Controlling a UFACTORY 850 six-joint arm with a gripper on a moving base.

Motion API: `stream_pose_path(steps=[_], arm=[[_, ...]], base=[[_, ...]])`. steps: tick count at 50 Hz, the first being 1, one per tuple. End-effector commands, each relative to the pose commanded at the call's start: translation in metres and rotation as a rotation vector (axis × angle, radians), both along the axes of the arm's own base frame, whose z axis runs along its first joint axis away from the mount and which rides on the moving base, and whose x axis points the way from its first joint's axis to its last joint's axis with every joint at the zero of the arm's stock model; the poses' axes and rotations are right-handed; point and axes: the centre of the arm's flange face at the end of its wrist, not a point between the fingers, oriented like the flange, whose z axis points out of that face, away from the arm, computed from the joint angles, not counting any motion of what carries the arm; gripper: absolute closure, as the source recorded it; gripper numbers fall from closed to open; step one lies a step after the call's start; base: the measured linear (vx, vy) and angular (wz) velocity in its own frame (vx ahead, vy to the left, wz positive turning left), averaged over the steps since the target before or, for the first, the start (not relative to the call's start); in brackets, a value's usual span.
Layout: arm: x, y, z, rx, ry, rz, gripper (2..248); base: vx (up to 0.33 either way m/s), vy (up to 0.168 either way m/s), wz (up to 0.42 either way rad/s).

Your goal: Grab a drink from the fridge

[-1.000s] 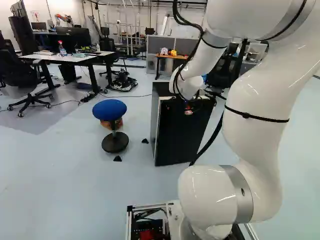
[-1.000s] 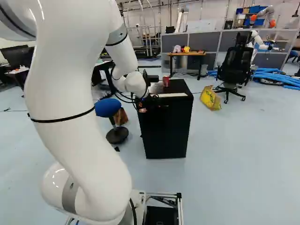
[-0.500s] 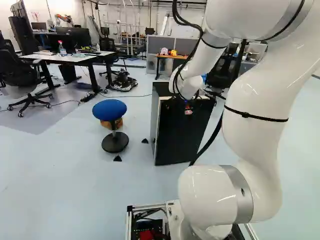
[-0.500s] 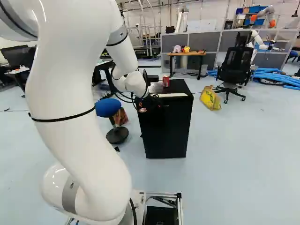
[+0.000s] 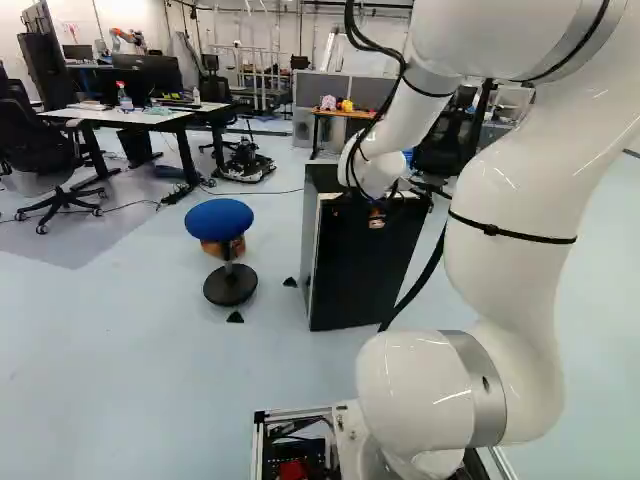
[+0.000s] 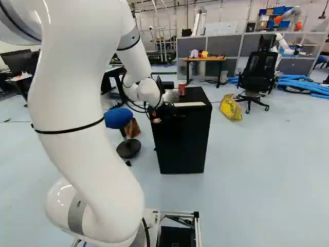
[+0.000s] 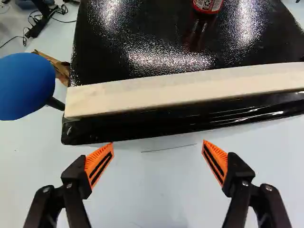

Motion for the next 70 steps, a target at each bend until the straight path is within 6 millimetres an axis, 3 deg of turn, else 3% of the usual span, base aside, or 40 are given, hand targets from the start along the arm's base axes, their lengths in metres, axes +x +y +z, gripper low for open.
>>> stream_pose_path(steps=[33, 57, 70], arm=[[-0.055, 0.009, 0.002, 0.000, -0.003, 0.007, 3], [-0.091, 0.004, 0.014, -0.017, -0.186, -0.014, 3], [-0.100, -0.007, 0.022, -0.032, -0.295, -0.040, 3]], base=[[0.000, 0.000, 0.000], [0.000, 0.000, 0.000], [0.000, 0.000, 0.000]])
